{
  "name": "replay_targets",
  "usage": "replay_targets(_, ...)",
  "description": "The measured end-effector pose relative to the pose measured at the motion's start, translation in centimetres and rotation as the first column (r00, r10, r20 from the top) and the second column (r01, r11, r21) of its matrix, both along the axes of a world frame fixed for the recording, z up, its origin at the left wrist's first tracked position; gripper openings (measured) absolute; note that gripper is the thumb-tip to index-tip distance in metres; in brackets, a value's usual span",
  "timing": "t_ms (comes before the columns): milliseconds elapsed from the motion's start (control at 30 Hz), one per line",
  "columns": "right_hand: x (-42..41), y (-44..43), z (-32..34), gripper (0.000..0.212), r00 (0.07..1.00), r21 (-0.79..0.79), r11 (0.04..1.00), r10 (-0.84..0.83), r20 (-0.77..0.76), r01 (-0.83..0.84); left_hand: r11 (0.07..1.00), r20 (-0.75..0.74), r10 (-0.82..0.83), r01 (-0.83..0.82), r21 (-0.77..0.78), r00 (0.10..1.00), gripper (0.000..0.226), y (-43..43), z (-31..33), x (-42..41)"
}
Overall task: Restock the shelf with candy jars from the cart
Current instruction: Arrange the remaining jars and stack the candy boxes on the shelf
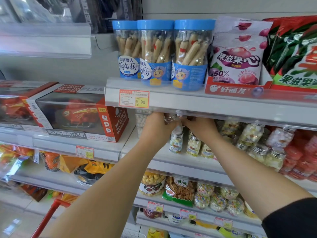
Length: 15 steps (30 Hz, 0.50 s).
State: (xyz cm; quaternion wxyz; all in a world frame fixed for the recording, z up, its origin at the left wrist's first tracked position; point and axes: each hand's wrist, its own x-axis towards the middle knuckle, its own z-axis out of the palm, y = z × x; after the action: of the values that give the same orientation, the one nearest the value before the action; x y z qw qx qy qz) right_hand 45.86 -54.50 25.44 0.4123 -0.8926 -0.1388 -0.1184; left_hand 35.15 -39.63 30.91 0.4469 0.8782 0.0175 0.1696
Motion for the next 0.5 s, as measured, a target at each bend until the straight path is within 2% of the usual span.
replay_targets(133,0.1,-0.2,0.4,0.039,0.999,0.033,0.999,0.036,-0.005,-0.036,0.999,-0.055,0.021,-0.019,0.036,0.998,0.026,-0.2,0.1,0.7)
replay_targets(267,0.0,-0.5,0.6,0.065,0.998,0.093,0.994,0.064,-0.005,-0.063,0.999,-0.069,0.035,-0.034,0.018,0.997,0.032,-0.2,0.1,1.1)
replay_targets(333,0.2,-0.6,0.5,0.078,0.998,0.096,0.993,0.066,0.006,-0.067,1.000,-0.047,0.021,-0.020,0.020,0.999,0.025,0.0,0.0,1.2)
replay_targets(500,0.4,-1.0,0.4,0.075,0.995,0.097,0.990,0.094,0.045,-0.098,0.998,0.012,-0.031,0.032,-0.059,0.999,0.023,1.0,0.1,0.7)
